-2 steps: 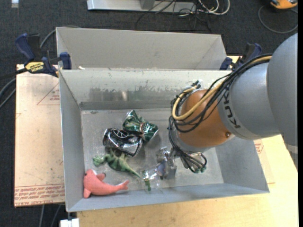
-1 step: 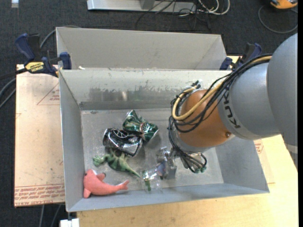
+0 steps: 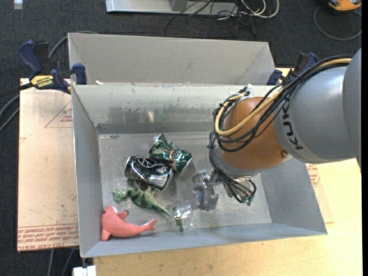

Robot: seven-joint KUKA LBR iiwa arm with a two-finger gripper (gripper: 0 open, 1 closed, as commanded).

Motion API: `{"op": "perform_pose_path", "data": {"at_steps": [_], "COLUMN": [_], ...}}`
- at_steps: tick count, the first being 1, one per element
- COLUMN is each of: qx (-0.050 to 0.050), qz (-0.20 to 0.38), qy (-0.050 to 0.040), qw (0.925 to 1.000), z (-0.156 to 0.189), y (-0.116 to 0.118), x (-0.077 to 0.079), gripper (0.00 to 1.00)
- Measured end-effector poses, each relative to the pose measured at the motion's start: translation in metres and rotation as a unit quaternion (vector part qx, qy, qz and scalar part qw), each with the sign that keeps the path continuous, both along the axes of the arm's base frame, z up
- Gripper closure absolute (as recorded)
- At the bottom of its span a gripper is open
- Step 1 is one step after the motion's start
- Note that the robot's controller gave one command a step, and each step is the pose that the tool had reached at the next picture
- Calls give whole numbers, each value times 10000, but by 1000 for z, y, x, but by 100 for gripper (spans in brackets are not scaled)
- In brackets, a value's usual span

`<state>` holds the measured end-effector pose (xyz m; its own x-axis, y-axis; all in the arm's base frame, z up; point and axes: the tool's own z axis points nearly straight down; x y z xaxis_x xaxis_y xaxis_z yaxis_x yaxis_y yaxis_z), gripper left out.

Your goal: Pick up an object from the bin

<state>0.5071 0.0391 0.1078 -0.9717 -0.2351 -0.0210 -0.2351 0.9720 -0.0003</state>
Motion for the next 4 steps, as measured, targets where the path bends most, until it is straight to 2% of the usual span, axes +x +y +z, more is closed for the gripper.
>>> {"op": "perform_pose_path", "data": {"at_steps": [1,2,3,4], "qx": [-1,6,9,13], "qz": [-138,-185,-320,-495], "qy": [34,18,15,45], "qw": [9999,9998,9995,9988], "z": [-25,47,25,86], "y": [-8,-3,-12,-9], "x": [0,0,12,5], "gripper": [100,100,100,100]}}
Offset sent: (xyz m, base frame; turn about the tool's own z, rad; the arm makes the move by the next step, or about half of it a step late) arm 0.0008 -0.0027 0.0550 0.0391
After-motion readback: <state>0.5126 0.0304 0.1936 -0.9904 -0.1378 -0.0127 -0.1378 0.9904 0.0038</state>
